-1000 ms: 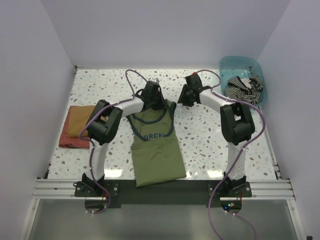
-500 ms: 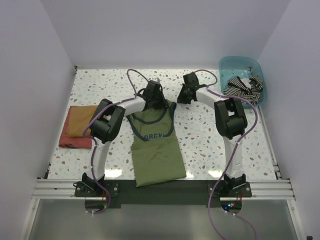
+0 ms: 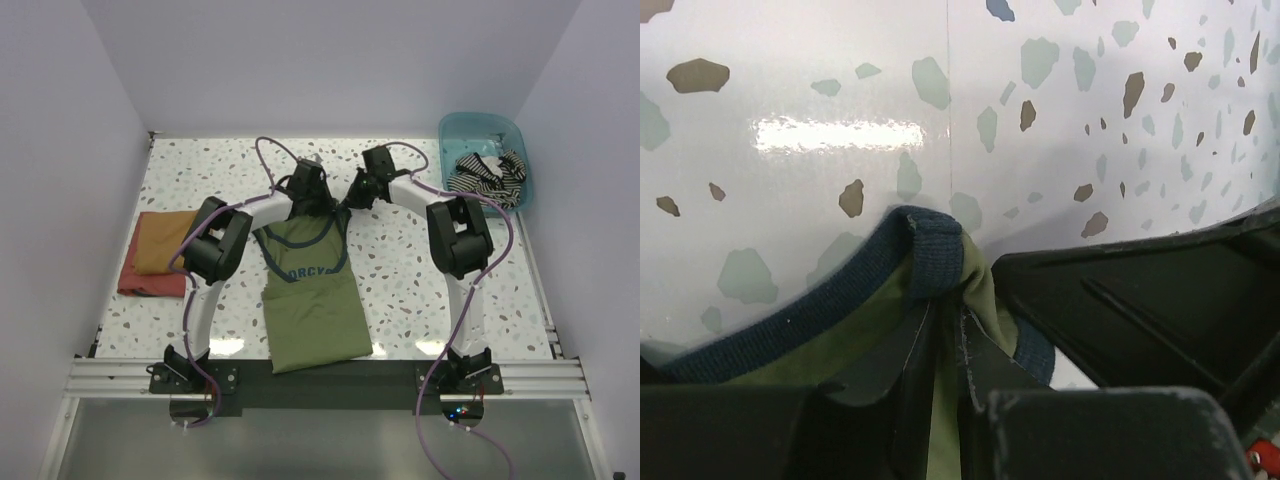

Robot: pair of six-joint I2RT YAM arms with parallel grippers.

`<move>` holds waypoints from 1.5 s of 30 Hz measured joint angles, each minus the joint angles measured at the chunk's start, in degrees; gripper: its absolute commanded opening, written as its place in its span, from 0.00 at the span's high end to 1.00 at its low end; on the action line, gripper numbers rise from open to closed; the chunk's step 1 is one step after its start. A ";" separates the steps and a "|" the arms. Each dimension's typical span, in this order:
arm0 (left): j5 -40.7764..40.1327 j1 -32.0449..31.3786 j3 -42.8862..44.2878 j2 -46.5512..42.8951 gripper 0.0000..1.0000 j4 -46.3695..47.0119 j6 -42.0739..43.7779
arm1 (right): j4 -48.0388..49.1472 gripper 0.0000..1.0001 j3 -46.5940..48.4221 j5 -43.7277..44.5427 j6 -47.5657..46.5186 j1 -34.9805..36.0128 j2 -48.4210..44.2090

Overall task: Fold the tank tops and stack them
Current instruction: Fold the tank top

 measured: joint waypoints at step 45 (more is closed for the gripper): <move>1.92 3.56 -1.55 -2.03 0.91 2.51 0.07 | -0.17 1.00 -2.56 5.20 2.89 -2.95 -5.42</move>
